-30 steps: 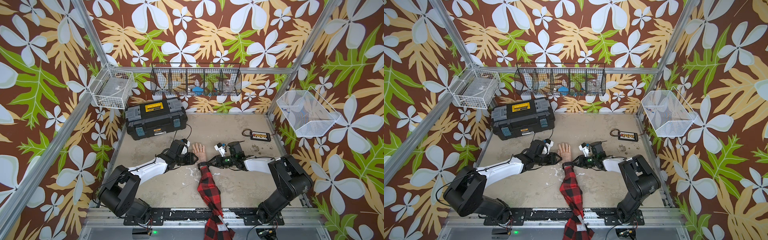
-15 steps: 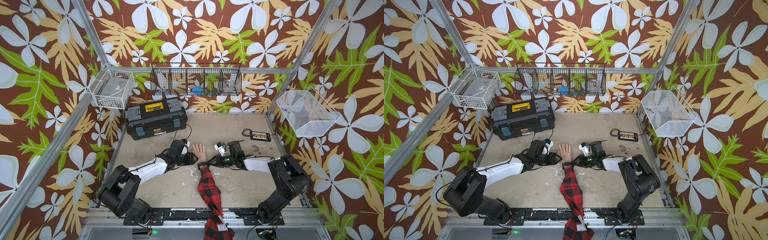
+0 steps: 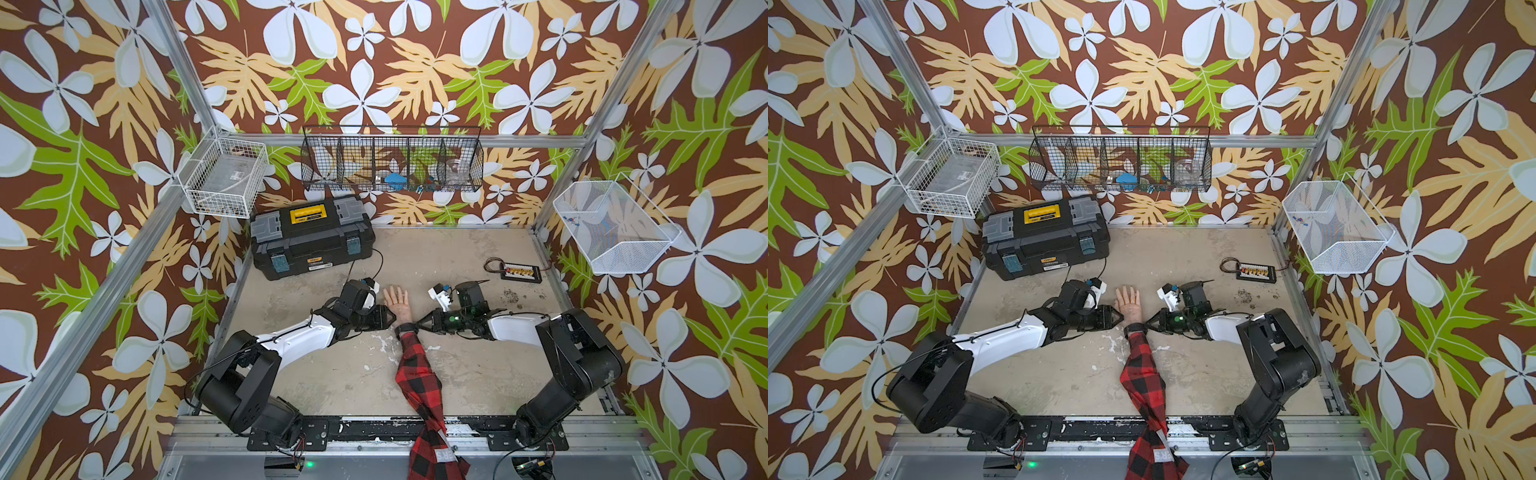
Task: Take off the watch
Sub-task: Untie the watch from the hand.
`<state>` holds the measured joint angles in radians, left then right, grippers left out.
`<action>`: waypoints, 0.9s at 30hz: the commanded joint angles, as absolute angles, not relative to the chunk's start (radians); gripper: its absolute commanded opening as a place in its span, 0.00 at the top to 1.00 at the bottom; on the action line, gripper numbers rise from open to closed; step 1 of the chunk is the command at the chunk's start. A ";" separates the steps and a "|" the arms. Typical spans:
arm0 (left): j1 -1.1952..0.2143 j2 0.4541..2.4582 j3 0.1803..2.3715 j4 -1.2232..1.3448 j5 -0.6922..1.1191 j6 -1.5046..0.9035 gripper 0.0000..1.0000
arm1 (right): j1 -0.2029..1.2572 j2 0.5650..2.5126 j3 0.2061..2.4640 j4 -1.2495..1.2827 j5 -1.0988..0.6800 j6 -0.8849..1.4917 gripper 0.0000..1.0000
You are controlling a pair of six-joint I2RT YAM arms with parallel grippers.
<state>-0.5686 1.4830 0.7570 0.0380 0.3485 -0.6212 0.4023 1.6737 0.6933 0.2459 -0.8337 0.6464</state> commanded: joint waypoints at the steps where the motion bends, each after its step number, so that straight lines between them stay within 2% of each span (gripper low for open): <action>1: -0.569 1.477 0.787 0.014 0.342 -0.550 0.50 | 0.405 1.678 0.696 0.248 -0.841 0.647 0.91; 4: -0.570 1.482 0.850 -0.048 0.347 -0.421 0.46 | 0.405 1.678 0.697 0.248 -0.842 0.646 0.92; 8: -0.572 1.468 0.906 -0.075 0.378 -0.215 0.46 | 0.404 1.681 0.694 0.248 -0.842 0.644 0.92; 16: -0.656 1.420 0.901 -0.089 0.387 0.358 0.46 | 0.404 1.686 0.691 0.255 -0.846 0.646 0.93; 27: -0.675 1.579 1.017 -0.201 0.319 0.514 0.50 | 0.405 1.692 0.695 0.257 -0.849 0.647 0.93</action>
<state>-0.6693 1.5650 1.0042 -0.1604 0.3241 0.4458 0.4015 1.6871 0.6933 0.2687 -0.8558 0.6502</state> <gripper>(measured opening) 0.496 0.070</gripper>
